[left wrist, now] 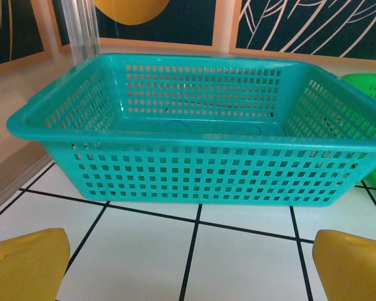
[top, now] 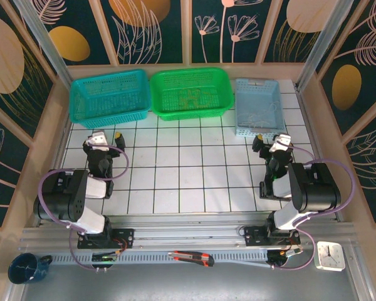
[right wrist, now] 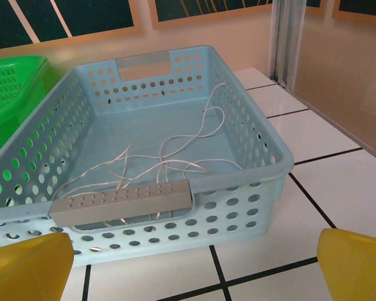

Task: Untangle the cables

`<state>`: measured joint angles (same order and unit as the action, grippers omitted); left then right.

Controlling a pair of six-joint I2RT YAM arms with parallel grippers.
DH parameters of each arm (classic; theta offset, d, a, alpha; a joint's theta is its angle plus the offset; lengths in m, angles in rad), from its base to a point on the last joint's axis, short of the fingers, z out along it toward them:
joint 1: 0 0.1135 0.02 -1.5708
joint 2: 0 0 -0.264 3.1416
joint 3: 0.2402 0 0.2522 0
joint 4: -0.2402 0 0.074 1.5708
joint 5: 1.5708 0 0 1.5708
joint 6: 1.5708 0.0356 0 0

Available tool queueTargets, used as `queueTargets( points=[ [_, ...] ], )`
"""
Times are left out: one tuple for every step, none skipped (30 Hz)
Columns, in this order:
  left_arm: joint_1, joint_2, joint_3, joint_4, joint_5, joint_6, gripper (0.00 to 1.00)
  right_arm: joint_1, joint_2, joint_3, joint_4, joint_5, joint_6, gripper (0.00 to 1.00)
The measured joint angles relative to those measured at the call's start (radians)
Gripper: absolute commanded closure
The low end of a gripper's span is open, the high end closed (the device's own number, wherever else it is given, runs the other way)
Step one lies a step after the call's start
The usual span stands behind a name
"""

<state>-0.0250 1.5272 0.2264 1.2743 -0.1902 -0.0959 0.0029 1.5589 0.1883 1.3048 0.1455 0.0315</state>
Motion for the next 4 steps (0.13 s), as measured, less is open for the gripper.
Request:
queueTargets(
  points=[
    [0.000, 0.000, 0.000, 0.000, 0.000, 0.000, 0.01, -0.005, 0.000, 0.004, -0.001, -0.016, 0.000, 0.01],
    [0.000, 0.000, 0.000, 0.000, 0.000, 0.000, 0.01, -0.008, 0.000, 0.007, -0.001, -0.025, 0.000, 0.01],
    [0.001, 0.000, 0.000, 0.000, 0.000, 0.000, 0.01, -0.011, 0.000, 0.010, -0.001, -0.035, 0.000, 0.01],
    [0.001, 0.000, 0.000, 0.001, 0.000, 0.000, 0.01, -0.014, 0.000, 0.013, -0.001, -0.043, 0.000, 0.01]
  ],
)
